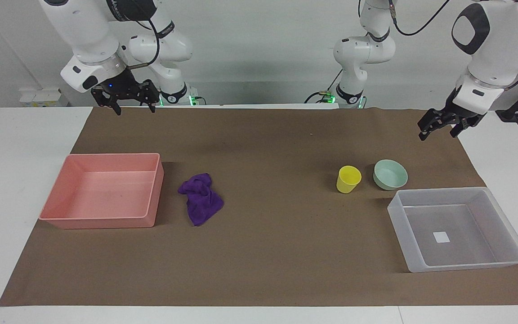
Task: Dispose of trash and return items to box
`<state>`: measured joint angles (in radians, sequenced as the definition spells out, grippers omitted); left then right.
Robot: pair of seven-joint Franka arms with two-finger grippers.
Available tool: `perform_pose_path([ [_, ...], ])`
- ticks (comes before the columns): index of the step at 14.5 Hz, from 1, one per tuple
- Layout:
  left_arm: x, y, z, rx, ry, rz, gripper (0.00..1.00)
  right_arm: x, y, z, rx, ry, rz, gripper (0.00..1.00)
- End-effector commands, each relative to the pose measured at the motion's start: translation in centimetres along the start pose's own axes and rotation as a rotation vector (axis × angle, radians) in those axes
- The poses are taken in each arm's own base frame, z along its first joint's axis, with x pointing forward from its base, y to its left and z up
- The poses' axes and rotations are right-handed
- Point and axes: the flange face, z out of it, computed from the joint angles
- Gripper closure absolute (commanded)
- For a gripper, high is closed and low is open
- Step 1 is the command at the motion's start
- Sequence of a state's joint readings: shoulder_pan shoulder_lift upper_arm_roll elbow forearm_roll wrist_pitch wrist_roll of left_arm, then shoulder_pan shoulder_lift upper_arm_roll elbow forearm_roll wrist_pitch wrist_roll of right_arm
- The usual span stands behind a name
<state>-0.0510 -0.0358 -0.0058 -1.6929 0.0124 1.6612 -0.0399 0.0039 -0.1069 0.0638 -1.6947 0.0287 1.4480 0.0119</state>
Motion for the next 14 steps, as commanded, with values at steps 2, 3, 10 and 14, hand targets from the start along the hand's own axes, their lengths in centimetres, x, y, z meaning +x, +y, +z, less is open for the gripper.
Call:
perform_pose_path([
  [2,-0.1,0.1,-0.4,-0.011,-0.014,0.014,0.0,0.1,0.5,0.1,0.007,0.034,-0.01,0.01],
  [3,-0.1,0.1,-0.3,-0.011,-0.014,0.019,0.0,-0.1,0.5,0.8,0.011,0.033,-0.002,0.03],
  [10,-5.3,-3.0,12.6,-0.005,-0.002,-0.03,0.0,7.3,-5.7,12.9,0.064,0.076,-0.105,0.02],
  [14,-6.6,-4.3,23.1,-0.006,0.001,-0.058,0.0,10.9,-8.4,23.3,0.061,0.119,-0.156,0.02],
])
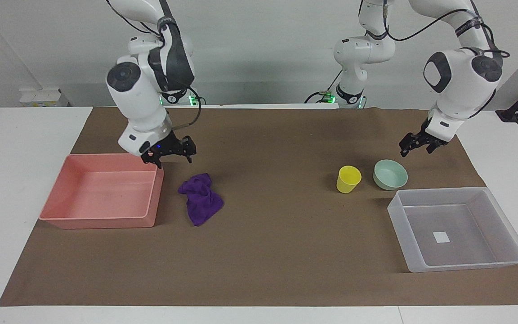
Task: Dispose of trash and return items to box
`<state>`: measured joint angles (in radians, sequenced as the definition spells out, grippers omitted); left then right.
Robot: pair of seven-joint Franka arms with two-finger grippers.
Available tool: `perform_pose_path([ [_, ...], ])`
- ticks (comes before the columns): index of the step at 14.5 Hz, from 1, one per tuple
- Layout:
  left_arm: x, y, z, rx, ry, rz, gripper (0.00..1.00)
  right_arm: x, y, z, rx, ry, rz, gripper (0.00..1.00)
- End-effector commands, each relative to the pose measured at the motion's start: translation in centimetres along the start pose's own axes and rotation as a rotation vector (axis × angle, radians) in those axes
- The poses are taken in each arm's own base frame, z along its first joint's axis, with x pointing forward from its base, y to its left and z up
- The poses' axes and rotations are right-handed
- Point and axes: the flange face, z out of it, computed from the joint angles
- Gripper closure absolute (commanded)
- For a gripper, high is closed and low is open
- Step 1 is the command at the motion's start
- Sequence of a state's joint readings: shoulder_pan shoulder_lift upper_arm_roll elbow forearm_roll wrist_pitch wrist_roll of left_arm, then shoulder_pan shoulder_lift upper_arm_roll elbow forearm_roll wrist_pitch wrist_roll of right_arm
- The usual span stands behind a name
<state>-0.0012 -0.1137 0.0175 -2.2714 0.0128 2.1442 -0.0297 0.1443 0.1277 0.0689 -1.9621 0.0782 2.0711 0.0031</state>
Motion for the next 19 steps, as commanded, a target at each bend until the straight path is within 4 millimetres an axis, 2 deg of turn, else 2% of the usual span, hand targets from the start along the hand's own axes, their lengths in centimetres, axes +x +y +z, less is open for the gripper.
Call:
perform_pose_path([
  [1,-1.7,-0.8,6.2,-0.002,0.012,-0.015,0.04,1.4,-0.1,6.1,0.015,0.002,-0.045,0.02],
  [2,-1.9,-0.5,7.3,-0.003,0.015,-0.032,0.43,1.8,0.0,7.5,0.015,0.009,-0.056,0.03],
  [3,-2.3,-0.2,8.1,-0.002,0.004,-0.051,0.99,2.1,0.1,9.0,0.015,0.013,-0.07,0.06],
  [4,-2.2,-0.2,8.0,-0.003,0.012,-0.048,1.0,2.4,0.2,9.8,0.014,0.025,-0.075,0.13],
  [5,-2.0,-0.3,8.1,-0.003,0.012,-0.048,1.0,2.5,0.3,10.0,0.014,0.022,-0.076,0.3],
  [7,-2.0,-0.3,8.1,-0.003,0.012,-0.047,1.0,2.3,0.2,10.0,0.015,0.005,-0.078,0.72],
  [8,-1.9,-0.2,8.0,-0.003,0.015,-0.045,1.0,2.4,0.3,9.8,0.015,0.008,-0.074,0.84],
  [9,-1.9,-0.2,8.0,-0.003,0.015,-0.045,1.0,2.6,0.2,9.6,0.015,0.013,-0.071,0.92],
  [11,-1.8,-0.1,7.7,-0.002,0.01,-0.044,1.0,2.6,0.3,8.5,0.015,0.025,-0.066,1.0],
  [12,-1.1,0.0,6.7,-0.002,0.004,-0.046,1.0,2.7,0.5,7.2,0.015,0.026,-0.063,1.0],
  [15,1.2,1.0,0.5,0.004,-0.06,-0.038,1.0,3.1,0.6,1.7,0.019,0.013,-0.064,1.0],
  [17,2.6,1.1,-3.7,0.004,-0.075,-0.037,1.0,2.8,1.3,-2.7,0.019,0.02,-0.053,1.0],
  [19,5.0,1.1,-5.9,-0.005,-0.058,-0.042,1.0,2.5,2.5,-7.3,0.022,0.014,-0.037,1.0],
])
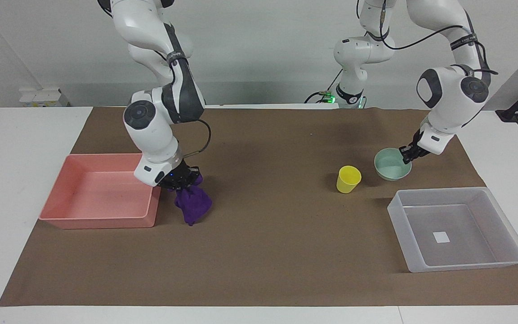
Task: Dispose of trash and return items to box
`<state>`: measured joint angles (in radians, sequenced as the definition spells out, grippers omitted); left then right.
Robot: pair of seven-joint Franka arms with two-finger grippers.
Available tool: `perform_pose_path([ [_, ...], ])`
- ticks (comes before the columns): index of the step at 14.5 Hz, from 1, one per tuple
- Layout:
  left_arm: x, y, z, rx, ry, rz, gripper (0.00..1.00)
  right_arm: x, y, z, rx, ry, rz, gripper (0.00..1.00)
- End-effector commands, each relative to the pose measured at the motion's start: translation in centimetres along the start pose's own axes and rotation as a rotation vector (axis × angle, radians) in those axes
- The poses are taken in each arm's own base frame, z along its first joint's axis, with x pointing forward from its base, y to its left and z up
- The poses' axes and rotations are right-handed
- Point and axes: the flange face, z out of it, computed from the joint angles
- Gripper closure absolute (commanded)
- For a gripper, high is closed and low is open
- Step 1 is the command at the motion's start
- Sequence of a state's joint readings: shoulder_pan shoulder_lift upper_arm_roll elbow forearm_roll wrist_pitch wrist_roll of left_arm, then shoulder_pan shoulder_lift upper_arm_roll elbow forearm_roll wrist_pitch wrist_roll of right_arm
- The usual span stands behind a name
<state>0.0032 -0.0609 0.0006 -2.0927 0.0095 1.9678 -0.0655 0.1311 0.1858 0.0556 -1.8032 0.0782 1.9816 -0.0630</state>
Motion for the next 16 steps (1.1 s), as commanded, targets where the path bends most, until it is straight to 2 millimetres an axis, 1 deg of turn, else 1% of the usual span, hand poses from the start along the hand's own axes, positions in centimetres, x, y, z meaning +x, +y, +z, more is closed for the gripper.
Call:
perform_pose_path([
  [1,3.4,0.2,-2.7,-0.013,0.02,-0.023,1.0,-0.7,1.9,-6.1,0.017,-0.008,0.018,1.0],
  [2,4.4,0.0,-3.0,-0.035,0.04,-0.038,1.0,-1.4,2.8,-7.6,0.008,-0.013,0.024,1.0],
  [3,5.9,-0.4,-3.5,-0.058,0.075,-0.055,1.0,-2.2,3.7,-9.3,0.004,0.003,0.039,1.0],
  [4,7.8,-1.2,-3.1,-0.064,0.091,-0.069,1.0,-3.2,5.2,-10.6,0.0,0.002,0.063,1.0],
  [5,9.5,-1.9,-3.0,-0.063,0.125,-0.083,1.0,-4.2,6.8,-11.4,0.001,-0.008,0.077,1.0],
  [6,10.9,-2.2,-2.5,-0.065,0.159,-0.09,1.0,-5.0,8.8,-11.6,0.004,-0.017,0.072,1.0],
  [7,11.9,-2.8,-2.2,-0.064,0.182,-0.101,1.0,-5.6,10.7,-11.5,0.007,-0.027,0.066,1.0],
  [8,13.0,-3.3,-1.7,-0.062,0.198,-0.107,1.0,-6.4,12.1,-11.1,0.009,-0.034,0.075,1.0],
  [10,14.5,-3.6,0.9,-0.056,0.209,-0.107,1.0,-8.2,13.9,-9.2,0.01,-0.045,0.111,1.0],
  [12,15.7,-3.6,5.1,-0.051,0.212,-0.105,1.0,-9.1,16.0,-6.3,0.002,-0.034,0.149,1.0],
  [13,16.1,-3.7,6.5,-0.05,0.212,-0.106,1.0,-9.2,16.5,-4.5,0.0,-0.027,0.145,1.0],
  [14,16.4,-3.5,7.5,-0.048,0.211,-0.104,1.0,-9.2,16.7,-3.3,-0.004,-0.017,0.143,0.99],
  [15,16.5,-3.5,8.0,-0.048,0.212,-0.103,0.98,-9.2,16.7,-1.7,-0.001,-0.027,0.142,0.99],
  [16,16.4,-3.5,8.1,-0.045,0.211,-0.098,0.63,-8.8,17.1,0.1,-0.001,-0.029,0.144,0.98],
])
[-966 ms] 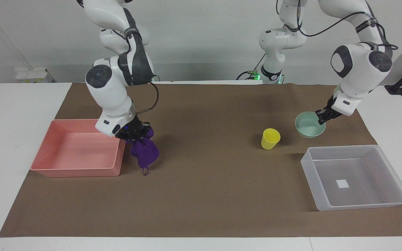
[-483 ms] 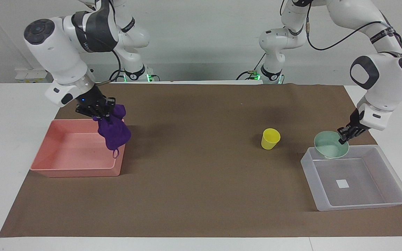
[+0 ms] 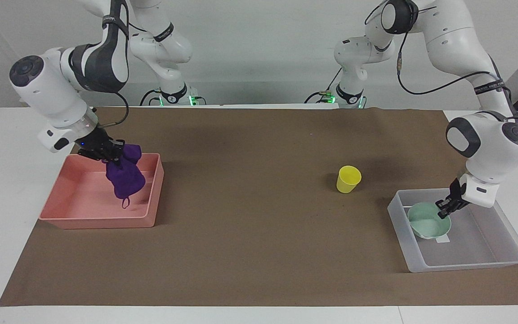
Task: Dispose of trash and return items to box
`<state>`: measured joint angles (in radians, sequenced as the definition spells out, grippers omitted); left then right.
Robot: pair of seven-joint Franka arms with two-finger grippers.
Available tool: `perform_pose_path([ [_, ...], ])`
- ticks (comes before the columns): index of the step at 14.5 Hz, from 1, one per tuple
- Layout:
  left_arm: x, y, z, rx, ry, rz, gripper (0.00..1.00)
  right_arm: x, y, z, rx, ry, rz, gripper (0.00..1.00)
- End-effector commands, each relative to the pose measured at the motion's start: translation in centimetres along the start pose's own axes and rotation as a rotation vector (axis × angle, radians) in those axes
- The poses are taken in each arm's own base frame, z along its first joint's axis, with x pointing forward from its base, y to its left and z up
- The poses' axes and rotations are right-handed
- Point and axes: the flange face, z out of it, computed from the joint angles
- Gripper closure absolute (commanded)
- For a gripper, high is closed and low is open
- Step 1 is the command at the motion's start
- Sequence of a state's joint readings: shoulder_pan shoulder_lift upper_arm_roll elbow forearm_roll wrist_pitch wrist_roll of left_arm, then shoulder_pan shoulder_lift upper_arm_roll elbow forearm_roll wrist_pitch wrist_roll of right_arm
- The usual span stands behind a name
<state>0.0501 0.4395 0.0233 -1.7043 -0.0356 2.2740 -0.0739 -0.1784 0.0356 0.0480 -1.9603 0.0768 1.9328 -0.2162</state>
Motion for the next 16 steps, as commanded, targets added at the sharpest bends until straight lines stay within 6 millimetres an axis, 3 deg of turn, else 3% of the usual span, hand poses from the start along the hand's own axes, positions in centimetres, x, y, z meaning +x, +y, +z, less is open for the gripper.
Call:
perform_pose_path([
  [1,0.7,-0.3,-0.4,-0.007,0.018,0.001,0.34,0.1,0.5,3.9,-0.005,-0.004,-0.016,0.97],
  [3,0.9,0.3,-1.9,-0.008,0.029,0.007,0.18,0.2,0.5,5.2,-0.01,0.006,-0.018,0.94],
  [6,0.7,2.2,-7.8,-0.019,0.061,0.026,0.02,0.1,0.9,7.6,-0.016,0.013,-0.014,0.82],
  [7,-0.1,4.1,-10.3,-0.027,0.069,0.049,0.0,0.3,0.6,7.8,-0.017,0.017,-0.019,0.71],
  [9,-2.1,8.3,-12.8,-0.03,0.018,0.054,0.0,0.7,0.4,7.1,-0.017,0.018,-0.019,0.32],
  [10,-3.4,11.0,-13.2,-0.017,-0.01,0.047,0.0,0.9,0.0,6.5,-0.017,0.018,-0.026,0.24],
  [12,-6.2,15.3,-13.2,0.026,-0.059,0.051,0.0,1.3,-0.8,4.5,-0.009,0.003,-0.035,0.18],
  [15,-10.9,17.7,-11.8,0.053,-0.148,0.099,0.0,1.8,-3.9,-0.2,-0.001,-0.034,-0.084,0.16],
  [16,-12.2,17.5,-10.9,0.06,-0.169,0.104,0.0,1.7,-4.3,-2.0,0.001,-0.046,-0.087,0.15],
])
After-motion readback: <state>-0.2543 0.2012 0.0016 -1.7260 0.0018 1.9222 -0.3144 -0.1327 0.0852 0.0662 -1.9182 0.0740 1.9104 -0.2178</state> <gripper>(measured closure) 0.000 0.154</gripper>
